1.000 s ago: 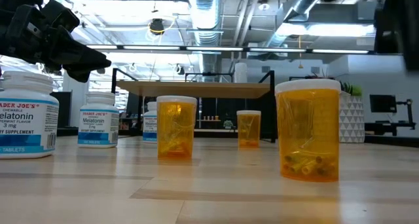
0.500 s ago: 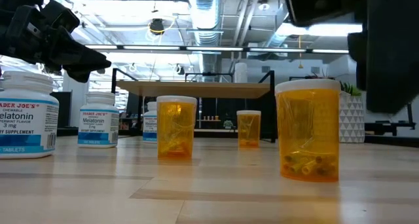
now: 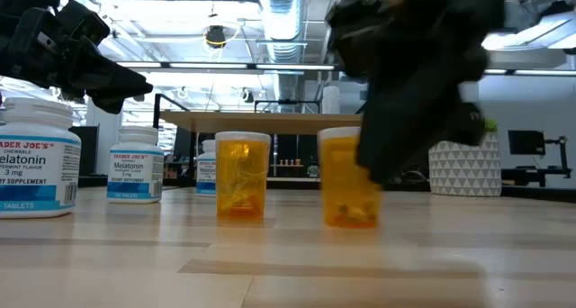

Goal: Pick and place medicine bottles onto shelf by color
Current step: Adjust the bottom orange pill bottle, then put the top white pill bottle on the shelf

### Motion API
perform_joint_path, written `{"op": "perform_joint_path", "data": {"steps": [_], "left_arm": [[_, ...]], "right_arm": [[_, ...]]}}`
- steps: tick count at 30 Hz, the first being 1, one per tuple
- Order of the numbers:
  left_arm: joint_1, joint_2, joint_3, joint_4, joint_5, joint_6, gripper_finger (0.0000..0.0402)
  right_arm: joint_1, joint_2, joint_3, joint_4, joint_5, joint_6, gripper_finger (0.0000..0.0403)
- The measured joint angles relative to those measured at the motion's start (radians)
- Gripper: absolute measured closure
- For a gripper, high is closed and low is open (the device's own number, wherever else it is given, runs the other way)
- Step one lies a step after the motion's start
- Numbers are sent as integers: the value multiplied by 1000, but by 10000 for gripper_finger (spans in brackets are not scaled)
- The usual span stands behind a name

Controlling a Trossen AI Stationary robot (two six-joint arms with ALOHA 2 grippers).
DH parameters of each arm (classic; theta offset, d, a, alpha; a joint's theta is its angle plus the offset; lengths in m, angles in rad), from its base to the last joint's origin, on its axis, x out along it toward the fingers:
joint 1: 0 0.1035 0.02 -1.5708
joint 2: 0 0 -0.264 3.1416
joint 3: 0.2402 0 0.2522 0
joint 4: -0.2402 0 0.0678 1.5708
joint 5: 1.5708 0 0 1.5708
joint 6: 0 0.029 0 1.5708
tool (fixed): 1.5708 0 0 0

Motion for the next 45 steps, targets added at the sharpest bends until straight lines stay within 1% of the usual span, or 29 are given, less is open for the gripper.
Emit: {"op": "perform_joint_path", "data": {"steps": [5,14,21,24,26,28,37,45], "left_arm": [[0,0,0,0,0,0,306],[0,0,0,0,0,0,306],[0,0,0,0,0,0,306],[0,0,0,0,0,0,306],[0,0,0,0,0,0,305],[0,0,0,0,0,0,305],[0,0,0,0,0,0,306],[0,0,0,0,0,0,305]], "right_arm": [[-85,0,0,-23,15,-77,283],[-215,0,0,-15,46,-184,283],[-287,-5,0,-20,44,-260,283],[-306,-25,0,-22,4,-314,283],[-305,-49,-1,-45,-36,-355,283],[-297,-78,-1,-46,-53,-386,283],[-227,-266,0,-141,-38,-506,283],[-158,-416,0,-196,-38,-576,283]]}}
